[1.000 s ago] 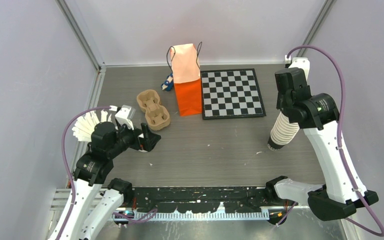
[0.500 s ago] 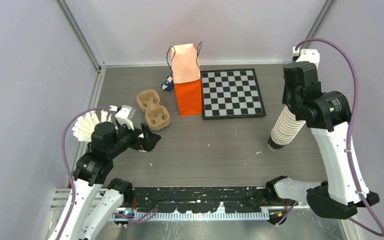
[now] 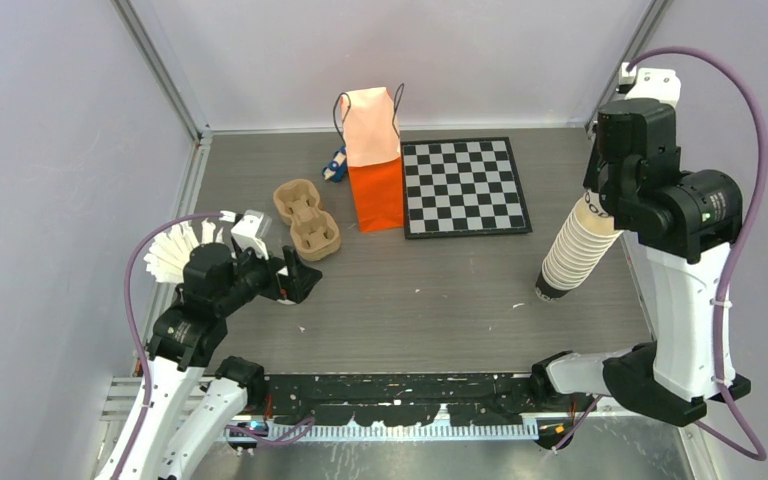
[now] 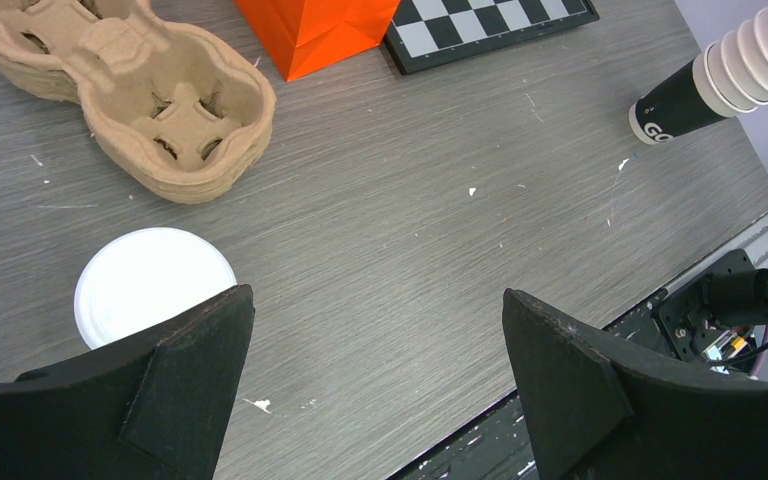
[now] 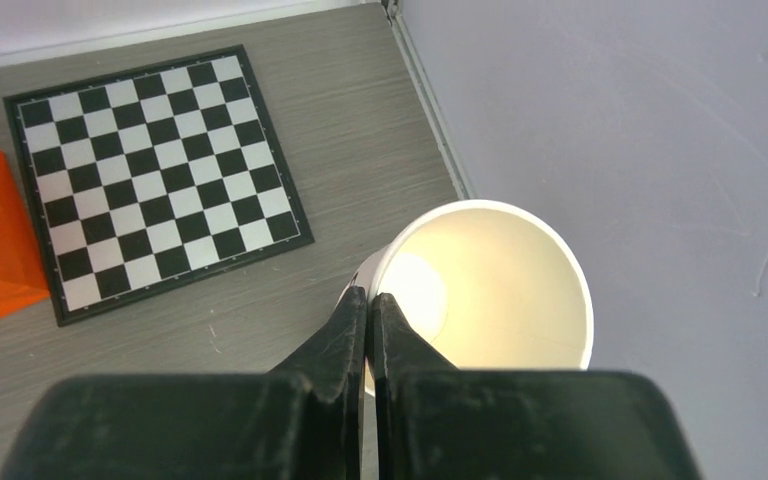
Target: Pack the takeout coffee
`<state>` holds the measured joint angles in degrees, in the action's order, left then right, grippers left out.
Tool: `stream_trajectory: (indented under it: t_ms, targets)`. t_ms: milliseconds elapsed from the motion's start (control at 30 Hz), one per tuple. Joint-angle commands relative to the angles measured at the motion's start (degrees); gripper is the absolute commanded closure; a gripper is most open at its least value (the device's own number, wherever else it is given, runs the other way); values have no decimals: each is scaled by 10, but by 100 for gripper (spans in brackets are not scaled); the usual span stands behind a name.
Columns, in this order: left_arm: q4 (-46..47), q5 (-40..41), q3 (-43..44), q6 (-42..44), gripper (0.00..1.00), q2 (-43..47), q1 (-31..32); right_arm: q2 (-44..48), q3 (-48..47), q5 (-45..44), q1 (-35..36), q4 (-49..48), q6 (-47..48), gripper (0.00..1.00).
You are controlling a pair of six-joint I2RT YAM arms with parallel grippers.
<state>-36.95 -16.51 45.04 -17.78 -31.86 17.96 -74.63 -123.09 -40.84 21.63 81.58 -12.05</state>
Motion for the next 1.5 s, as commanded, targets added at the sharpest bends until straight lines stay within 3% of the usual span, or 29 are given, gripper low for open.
stream_trajectory:
  t_ms: [0,333,600,900,1100,1300,1467]
  targets:
    - [10,-7,-2,3,4,1,1,-12,-68,-5,-2,21,-2,100]
    - [10,-5,-3,3,3,5,1,-22,-106,103,-1,-17,4,100]
    - [8,0,-1,4,4,6,2,7,35,258,12,-114,-19,100]
    - [-10,32,12,9,5,14,1,43,322,237,194,-295,-54,100]
    - [-19,98,19,11,6,54,2,16,460,321,260,-427,-47,100]
    - [-16,148,14,10,6,95,1,-59,495,273,334,-484,-24,100]
    - [-20,161,17,7,7,94,1,-106,525,184,422,-535,37,100]
